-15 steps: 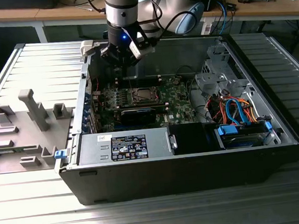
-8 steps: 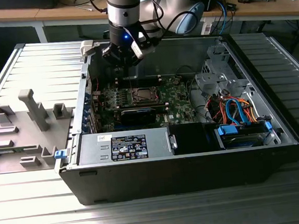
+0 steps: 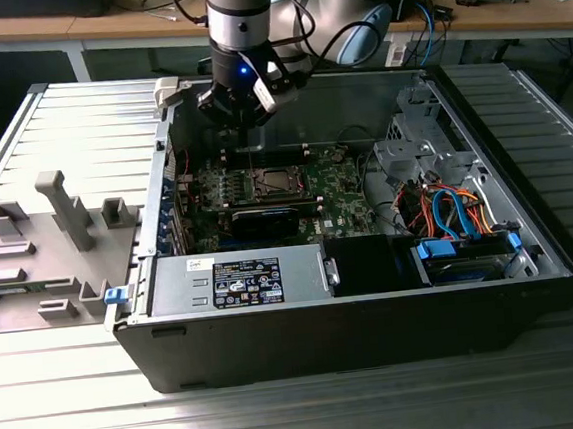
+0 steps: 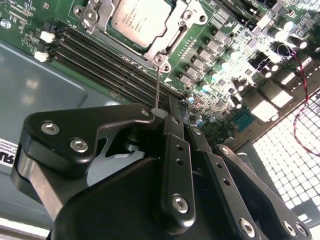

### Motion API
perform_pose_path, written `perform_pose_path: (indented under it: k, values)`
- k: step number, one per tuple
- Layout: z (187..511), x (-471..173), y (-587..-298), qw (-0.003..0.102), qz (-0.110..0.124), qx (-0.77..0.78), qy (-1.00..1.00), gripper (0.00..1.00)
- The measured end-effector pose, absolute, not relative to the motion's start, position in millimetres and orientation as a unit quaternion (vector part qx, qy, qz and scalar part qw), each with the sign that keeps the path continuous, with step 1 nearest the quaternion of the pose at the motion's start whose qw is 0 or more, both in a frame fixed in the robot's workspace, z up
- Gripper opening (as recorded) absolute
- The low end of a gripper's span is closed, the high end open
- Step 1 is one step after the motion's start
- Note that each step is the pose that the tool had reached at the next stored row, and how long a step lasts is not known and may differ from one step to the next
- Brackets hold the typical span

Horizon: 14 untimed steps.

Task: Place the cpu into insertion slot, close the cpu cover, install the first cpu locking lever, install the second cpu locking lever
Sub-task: 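Install the first cpu locking lever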

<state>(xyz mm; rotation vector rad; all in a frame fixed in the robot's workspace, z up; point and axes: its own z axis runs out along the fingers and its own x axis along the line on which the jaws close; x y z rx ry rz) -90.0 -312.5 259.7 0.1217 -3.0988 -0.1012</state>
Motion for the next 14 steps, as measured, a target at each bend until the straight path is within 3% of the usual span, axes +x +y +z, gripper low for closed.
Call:
perform_pose_path:
  k: [14]
  values:
    - [259.7,-82.8,-312.5,0.019,-0.033,0.039,-0.999,0.11]
